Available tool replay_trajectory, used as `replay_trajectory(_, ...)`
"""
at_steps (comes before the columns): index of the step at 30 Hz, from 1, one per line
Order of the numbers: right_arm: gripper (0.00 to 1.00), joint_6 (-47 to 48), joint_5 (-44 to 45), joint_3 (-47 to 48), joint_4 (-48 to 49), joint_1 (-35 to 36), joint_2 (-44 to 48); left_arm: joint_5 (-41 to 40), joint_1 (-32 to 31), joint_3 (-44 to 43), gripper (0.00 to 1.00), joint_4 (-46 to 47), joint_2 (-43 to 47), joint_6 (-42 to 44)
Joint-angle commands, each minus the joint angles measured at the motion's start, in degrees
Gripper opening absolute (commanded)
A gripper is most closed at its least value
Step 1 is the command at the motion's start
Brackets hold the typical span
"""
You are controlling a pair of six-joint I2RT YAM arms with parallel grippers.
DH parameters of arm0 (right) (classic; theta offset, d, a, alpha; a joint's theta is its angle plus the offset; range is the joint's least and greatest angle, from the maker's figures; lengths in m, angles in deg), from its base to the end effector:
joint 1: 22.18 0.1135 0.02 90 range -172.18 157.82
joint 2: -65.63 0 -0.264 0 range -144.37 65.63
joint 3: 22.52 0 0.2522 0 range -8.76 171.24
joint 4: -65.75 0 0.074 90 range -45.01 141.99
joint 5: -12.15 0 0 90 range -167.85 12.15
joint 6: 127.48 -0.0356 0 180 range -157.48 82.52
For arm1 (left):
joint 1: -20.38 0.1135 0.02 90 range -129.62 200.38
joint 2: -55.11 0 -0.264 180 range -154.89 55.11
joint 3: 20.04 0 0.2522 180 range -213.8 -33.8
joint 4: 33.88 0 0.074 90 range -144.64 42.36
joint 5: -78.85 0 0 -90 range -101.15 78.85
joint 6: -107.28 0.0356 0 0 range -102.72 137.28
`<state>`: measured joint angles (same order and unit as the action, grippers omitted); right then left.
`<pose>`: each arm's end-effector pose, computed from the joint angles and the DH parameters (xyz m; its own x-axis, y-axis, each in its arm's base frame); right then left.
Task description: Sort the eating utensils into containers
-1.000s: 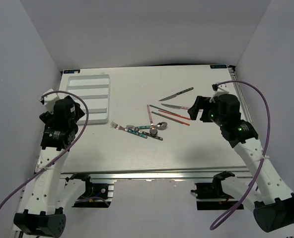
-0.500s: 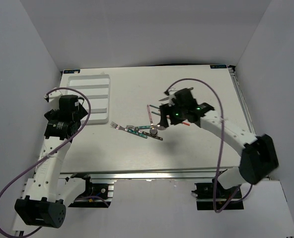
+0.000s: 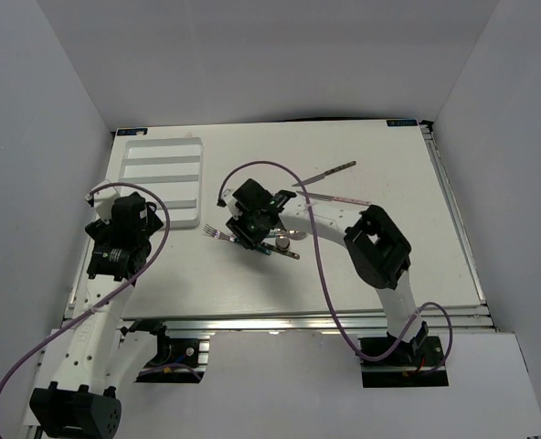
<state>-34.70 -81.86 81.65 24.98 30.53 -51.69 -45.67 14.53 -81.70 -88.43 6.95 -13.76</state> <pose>0.2714 0.3605 0.2022 -0.4494 -0.6700 -0.5910 -0.8414 0.5397 0.0279 0.1682 0.0030 0.3012 -0.3838 -0.3877 -0.8380 -0.6292 0.7741 -0.0700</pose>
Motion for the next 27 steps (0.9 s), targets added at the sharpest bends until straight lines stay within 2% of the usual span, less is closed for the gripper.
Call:
replay_trajectory(1, 0.46, 4.9, 1.1, 4.1, -1.1, 0.4, -2.3, 0.2, 0.0, 0.9, 0.98, 3.2, 1.5, 0.7)
replay_trajectory(5, 0.48, 6.0, -0.1, 6.8, -2.7, 0.5, -5.1, 0.9, 0.0, 0.8, 0.98, 3.3, 0.2, 1.0)
replay_trajectory(15, 0.46, 7.8, 1.6, 6.4, -2.3, 0.6, -8.9, 1.9, 0.0, 1.1, 0.98, 3.7, -0.4, 1.3)
replay_trajectory(18, 0.41, 7.8, 1.7, 4.4, -1.4, 1.5, -7.8, 1.9, 0.0, 1.1, 0.98, 3.8, -0.4, 1.3)
replay_trajectory(22, 0.44, 7.8, 3.8, -0.9, 3.4, 3.5, -4.7, 2.8, 0.0, 1.2, 0.98, 4.1, -0.7, 1.5)
replay_trajectory(27, 0.5, 6.9, 11.9, -3.4, 7.9, 5.0, -0.8, 3.1, 0.0, 1.1, 0.98, 4.2, -1.2, 1.7)
